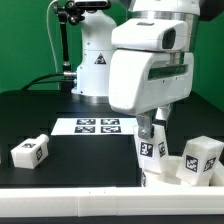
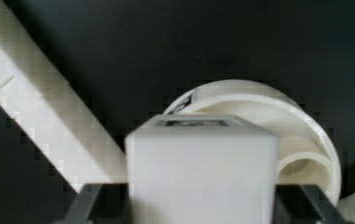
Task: Assemble stool
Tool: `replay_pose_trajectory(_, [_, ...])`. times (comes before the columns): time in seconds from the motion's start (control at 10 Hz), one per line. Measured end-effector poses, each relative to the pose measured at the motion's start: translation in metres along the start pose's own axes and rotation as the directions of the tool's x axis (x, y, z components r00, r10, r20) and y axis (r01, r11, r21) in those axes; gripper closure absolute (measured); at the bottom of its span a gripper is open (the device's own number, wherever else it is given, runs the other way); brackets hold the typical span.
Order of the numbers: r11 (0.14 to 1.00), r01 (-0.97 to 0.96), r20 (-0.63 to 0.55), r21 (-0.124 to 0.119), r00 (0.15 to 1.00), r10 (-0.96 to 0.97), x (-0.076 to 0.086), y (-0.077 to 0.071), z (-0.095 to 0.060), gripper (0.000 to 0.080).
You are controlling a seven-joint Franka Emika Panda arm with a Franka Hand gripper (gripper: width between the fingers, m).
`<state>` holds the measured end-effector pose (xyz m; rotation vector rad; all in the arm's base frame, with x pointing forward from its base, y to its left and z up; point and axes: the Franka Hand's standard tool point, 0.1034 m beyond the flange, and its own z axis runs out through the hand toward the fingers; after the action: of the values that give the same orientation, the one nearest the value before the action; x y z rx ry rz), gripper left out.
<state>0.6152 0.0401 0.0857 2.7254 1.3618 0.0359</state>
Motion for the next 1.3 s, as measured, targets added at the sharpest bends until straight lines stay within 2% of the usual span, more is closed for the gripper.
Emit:
replay_pose_trajectory(0.4, [0.958,-0.286,-0.001,0.002,0.958,0.286,0.0,0.0,0.0,0.0463])
replay_pose_trajectory(0.6, [0.882,-0.471,0.011,0.007,0.882,0.471,-0.001,-0.003,0.001,0.0463])
replay_pose_trajectory(0.9, [0.63,-0.776,0.039,0.022,0.631,0.775,-0.001,-0.007,0.002,0.0463])
replay_pose_trajectory(1.1, [0.456,-0.889,0.047,0.04,0.457,0.888,-0.001,-0.008,0.002,0.0463])
replay_pose_trajectory(1.2, [0.387,-0.921,0.051,0.044,0.389,0.92,0.0,-0.008,0.002,0.0463])
replay_pose_trajectory(1.3, [0.274,-0.961,0.052,0.043,0.276,0.96,0.003,-0.01,0.002,0.0463])
